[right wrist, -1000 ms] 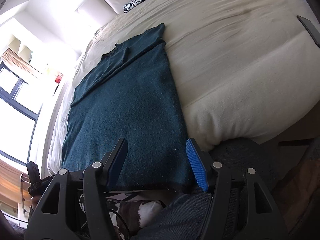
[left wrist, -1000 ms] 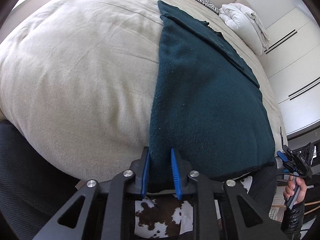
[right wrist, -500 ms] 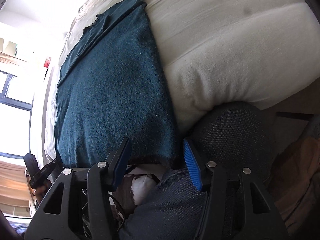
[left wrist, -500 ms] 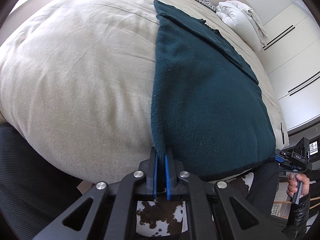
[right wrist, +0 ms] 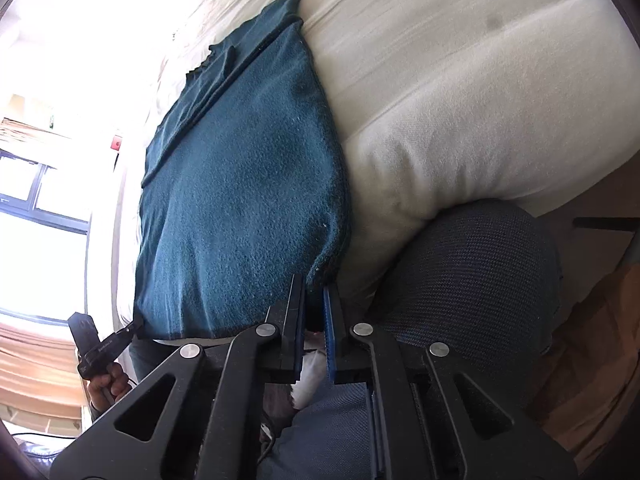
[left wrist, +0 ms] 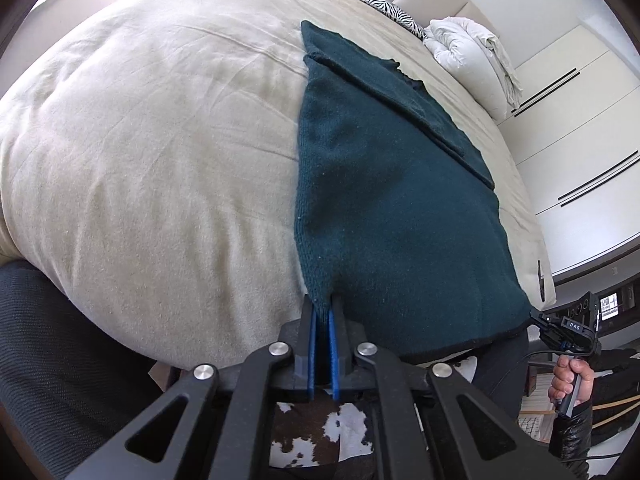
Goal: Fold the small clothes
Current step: 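Grasp the sweater hem with both grippers and lift it toward the collar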
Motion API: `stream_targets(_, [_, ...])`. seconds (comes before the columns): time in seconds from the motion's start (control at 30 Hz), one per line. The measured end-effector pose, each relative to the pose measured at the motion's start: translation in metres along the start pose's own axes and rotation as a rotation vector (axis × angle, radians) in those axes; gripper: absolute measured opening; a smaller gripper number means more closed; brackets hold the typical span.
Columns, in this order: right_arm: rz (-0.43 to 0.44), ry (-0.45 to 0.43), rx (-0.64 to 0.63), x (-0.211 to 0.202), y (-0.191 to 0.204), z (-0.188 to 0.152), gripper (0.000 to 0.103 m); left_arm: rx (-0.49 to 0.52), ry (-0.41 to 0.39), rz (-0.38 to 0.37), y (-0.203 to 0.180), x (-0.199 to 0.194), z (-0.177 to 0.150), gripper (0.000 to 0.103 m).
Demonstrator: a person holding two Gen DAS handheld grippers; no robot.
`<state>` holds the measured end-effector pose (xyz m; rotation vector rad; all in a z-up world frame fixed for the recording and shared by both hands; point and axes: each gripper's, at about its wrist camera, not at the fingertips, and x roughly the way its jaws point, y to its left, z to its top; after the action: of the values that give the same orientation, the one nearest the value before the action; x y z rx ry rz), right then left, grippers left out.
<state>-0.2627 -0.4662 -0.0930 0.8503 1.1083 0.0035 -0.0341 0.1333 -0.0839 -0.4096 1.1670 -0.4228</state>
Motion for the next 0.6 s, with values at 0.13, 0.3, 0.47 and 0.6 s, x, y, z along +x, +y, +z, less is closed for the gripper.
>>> stream_targets(0.13, [0.110, -0.072, 0.006, -0.021, 0.015, 0.017, 0.007, -0.052, -0.043, -0.086, 0.001, -0.018, 0.013, 0.005])
stream_targets(0.3, [0.234, -0.155, 0.006, -0.039, 0.043, 0.051, 0.007, -0.107, -0.104, -0.187, -0.004, -0.034, 0.039, 0.005])
stream_targets(0.47, [0.273, -0.227, 0.009, -0.041, 0.064, 0.085, 0.007, -0.155, -0.141, -0.273, -0.013, -0.038, 0.070, 0.005])
stream_targets(0.6, [0.290, -0.272, 0.024, -0.036, 0.071, 0.117, 0.007, -0.185, -0.176, -0.303, -0.016, -0.037, 0.101, 0.005])
